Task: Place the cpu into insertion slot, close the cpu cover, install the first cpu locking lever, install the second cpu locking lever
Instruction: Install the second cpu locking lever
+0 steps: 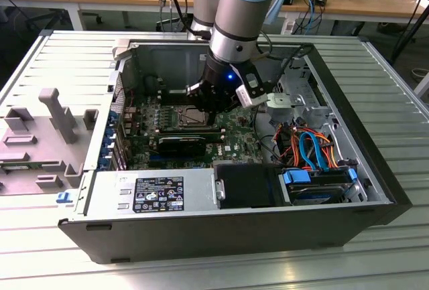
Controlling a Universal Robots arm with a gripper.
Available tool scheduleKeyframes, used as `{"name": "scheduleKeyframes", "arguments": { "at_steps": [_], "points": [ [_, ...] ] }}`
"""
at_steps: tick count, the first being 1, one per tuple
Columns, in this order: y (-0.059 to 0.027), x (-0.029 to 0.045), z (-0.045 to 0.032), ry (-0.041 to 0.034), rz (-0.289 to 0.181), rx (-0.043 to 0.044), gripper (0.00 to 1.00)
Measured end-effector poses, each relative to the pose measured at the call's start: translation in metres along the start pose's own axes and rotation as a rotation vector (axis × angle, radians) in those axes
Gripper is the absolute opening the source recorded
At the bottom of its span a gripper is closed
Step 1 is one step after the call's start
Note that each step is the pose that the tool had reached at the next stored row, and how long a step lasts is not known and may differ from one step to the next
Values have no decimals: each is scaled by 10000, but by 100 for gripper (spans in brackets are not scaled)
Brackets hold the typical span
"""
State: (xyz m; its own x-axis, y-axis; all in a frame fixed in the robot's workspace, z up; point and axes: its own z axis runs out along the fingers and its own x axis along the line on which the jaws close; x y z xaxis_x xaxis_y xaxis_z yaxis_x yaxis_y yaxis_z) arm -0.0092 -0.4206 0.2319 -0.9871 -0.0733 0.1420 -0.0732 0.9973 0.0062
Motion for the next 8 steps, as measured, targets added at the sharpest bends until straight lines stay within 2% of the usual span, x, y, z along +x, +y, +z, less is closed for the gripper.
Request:
{"name": "scheduleKeyframes", "arguments": {
  "at_steps": [1,2,3,4,5,6,8],
  "points": [
    [0,0,2,-158,0,9,11],
    [0,0,2,-280,0,20,11],
    [0,0,2,-446,1,33,11],
    [0,1,2,-573,2,43,11],
    [0,1,4,-812,2,60,11],
    [0,0,6,-911,2,63,11],
    [0,0,5,-911,1,64,11]
  ]
}}
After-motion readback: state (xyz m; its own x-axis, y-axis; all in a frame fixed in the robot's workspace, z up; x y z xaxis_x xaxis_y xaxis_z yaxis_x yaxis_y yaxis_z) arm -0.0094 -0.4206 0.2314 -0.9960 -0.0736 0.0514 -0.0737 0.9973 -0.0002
